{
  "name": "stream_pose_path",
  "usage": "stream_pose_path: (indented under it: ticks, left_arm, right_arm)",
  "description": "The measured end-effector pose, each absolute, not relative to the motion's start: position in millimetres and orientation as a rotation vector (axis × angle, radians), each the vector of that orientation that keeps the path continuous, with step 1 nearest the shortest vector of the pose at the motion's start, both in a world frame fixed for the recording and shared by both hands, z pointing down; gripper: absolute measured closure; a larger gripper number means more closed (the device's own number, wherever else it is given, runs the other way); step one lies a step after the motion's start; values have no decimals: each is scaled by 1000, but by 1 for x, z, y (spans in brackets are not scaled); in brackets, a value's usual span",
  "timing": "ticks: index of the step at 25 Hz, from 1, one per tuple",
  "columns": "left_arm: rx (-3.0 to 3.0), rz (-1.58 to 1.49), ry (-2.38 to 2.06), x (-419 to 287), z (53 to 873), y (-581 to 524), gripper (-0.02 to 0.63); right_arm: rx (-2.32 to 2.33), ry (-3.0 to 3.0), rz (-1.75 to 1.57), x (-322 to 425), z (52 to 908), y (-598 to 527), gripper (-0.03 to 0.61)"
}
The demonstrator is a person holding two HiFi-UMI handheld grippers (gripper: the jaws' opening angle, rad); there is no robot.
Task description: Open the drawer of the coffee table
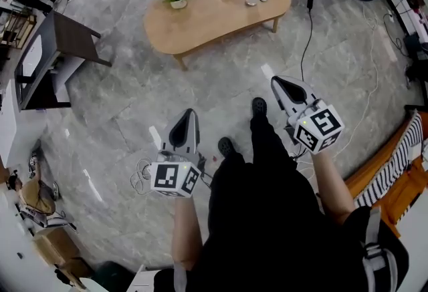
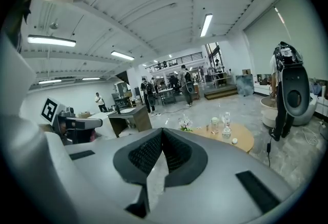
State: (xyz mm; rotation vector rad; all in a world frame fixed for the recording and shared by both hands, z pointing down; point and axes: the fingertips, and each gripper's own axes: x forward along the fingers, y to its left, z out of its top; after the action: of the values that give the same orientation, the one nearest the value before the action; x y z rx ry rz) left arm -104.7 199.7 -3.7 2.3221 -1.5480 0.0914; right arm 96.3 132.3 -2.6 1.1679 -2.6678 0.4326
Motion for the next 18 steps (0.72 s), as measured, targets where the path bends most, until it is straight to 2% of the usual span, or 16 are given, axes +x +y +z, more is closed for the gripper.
stream_pose_path:
  ticks: [8, 18]
  left_arm:
    - [2193, 130, -1661, -69, 19, 96, 611]
    - [2160, 191, -1722, -54, 84, -21, 611]
  right_arm:
    - [962, -2709, 472, 120, 34, 7, 566]
    - [763, -2753, 473, 96, 109, -93, 566]
